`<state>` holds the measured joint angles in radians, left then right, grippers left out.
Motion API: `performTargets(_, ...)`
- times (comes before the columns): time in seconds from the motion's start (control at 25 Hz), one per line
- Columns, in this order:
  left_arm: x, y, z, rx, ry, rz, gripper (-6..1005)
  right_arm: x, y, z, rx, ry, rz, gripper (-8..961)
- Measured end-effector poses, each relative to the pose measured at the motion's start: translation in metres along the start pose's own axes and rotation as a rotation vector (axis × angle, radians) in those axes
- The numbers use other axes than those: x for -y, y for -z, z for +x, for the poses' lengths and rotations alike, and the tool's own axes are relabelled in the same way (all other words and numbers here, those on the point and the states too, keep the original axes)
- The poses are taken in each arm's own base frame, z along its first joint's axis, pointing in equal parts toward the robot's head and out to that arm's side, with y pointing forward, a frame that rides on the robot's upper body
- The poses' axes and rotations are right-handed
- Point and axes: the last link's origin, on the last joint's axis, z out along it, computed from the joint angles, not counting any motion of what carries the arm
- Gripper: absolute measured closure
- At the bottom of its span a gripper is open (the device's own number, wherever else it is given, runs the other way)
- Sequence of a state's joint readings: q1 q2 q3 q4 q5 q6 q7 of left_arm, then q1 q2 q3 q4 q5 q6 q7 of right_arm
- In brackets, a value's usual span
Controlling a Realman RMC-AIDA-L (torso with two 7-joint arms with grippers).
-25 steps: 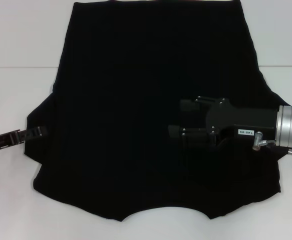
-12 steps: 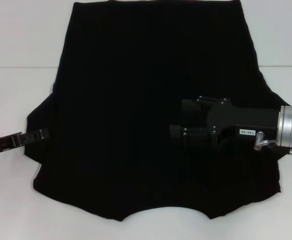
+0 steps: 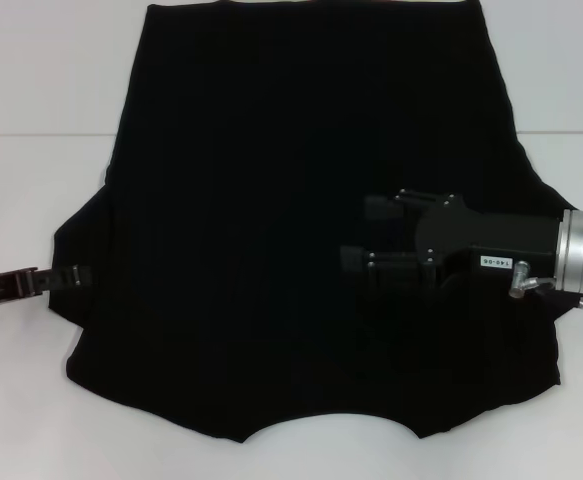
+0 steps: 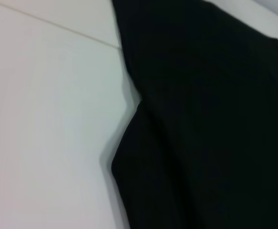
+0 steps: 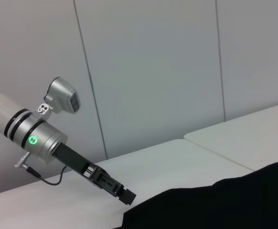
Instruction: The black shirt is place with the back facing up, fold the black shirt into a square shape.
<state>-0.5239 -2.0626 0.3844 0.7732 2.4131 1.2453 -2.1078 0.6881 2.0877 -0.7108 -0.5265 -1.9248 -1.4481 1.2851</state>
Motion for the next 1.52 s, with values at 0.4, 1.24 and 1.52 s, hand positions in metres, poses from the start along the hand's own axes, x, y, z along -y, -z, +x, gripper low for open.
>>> performTargets(0.4,-0.0066,-0.0075,0.0035,0.046,-0.028,0.004,52,-0.0001,0.0002,0.0008,0.001,-0.004,0.002,73)
performTargets(1.24,-0.0048,-0.0081,-0.0014,0.06,-0.029,0.014,52,-0.0008,0.0011,0.0021,0.004,-0.01,0.001,73)
performTargets(1.52,-0.0074,-0.01,-0.0034,0.075,-0.036,0.004,52,-0.0013,0.0016,0.0027,0.004,-0.011,0.001,74)
